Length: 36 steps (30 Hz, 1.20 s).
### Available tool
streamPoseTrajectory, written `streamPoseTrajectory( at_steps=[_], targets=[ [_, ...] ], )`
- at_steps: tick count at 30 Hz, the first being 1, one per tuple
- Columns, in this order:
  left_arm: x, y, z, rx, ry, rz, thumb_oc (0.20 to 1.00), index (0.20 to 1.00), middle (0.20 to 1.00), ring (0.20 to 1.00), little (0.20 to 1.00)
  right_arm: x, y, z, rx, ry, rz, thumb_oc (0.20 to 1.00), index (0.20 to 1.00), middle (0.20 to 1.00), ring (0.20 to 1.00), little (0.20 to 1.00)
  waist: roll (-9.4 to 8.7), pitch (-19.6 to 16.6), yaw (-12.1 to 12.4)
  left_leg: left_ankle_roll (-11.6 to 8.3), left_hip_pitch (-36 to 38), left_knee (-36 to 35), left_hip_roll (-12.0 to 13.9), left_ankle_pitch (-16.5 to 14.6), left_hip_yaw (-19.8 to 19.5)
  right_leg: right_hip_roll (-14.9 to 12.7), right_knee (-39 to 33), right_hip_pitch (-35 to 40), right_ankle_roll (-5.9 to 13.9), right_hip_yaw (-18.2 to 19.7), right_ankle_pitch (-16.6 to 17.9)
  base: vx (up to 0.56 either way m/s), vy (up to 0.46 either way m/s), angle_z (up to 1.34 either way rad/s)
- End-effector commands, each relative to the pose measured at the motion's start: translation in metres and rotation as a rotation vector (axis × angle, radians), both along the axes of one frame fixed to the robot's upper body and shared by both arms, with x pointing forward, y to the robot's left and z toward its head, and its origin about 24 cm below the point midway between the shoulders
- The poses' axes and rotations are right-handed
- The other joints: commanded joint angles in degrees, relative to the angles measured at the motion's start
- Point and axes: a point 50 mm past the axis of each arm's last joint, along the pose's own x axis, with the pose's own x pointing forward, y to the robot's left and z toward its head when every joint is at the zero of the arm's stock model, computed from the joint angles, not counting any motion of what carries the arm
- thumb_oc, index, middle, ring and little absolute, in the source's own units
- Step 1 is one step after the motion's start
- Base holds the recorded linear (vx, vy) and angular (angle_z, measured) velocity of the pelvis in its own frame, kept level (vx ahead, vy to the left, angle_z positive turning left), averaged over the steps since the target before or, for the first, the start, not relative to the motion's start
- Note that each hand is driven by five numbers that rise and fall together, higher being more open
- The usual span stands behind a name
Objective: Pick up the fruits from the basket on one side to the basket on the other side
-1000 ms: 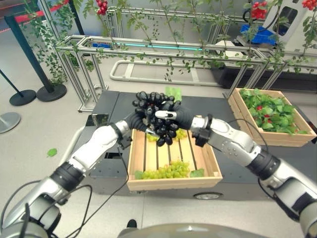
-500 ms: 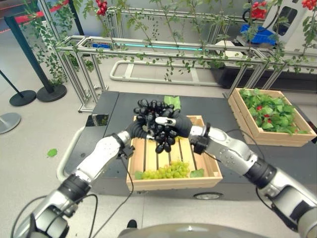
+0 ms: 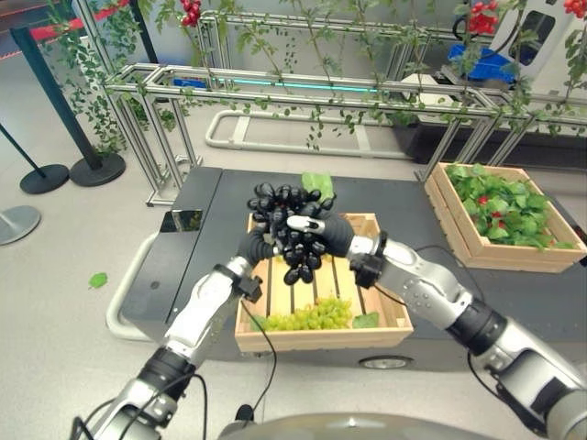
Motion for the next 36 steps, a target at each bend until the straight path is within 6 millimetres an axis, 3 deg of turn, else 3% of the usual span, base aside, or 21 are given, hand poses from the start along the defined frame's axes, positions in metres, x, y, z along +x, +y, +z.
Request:
streamPoseTrajectory(
  at_steps=[1, 16, 36],
  targets=[
    [0.005, 0.004, 0.004, -0.061, -0.034, 0.041, 1.0, 1.0, 1.0, 1.0, 1.0, -0.005, 0.009, 0.047, 0.278, -0.126, 0.027, 0.2, 0.2, 0.2, 0.2, 0.2, -4.4, -1.7, 0.9, 3.44, -1.1, 4.6, -2.8, -5.7, 0.1, -2.7, -2.4, -2.1, 2.84, -0.9, 5.7, 0.0, 0.0, 0.0],
    [0.001, 0.001, 0.002, -0.077, -0.066, 0.086, 1.0, 1.0, 1.0, 1.0, 1.0, -0.01, 0.012, 0.037, 0.316, -0.064, 0.028, 0.2, 0.2, 0.2, 0.2, 0.2, -4.59, -1.7, 1.1, 3.57, -1.2, 4.6, -2.8, -5.9, -0.1, -2.8, -2.6, -2.1, 2.88, -1.0, 5.6, 0.0, 0.0, 0.0],
    [-0.004, 0.018, 0.013, -0.097, -0.16, 0.225, 1.0, 1.0, 1.0, 1.0, 1.0, -0.015, 0.006, 0.023, 0.399, 0.023, -0.027, 0.2, 0.2, 0.2, 0.2, 0.2, -5.34, -1.5, 1.7, 3.53, -1.5, 4.4, -2.8, -5.9, -0.2, -2.9, -3.1, -2.3, 2.88, -1.2, 5.8, 0.0, 0.0, 0.0]
  ],
)
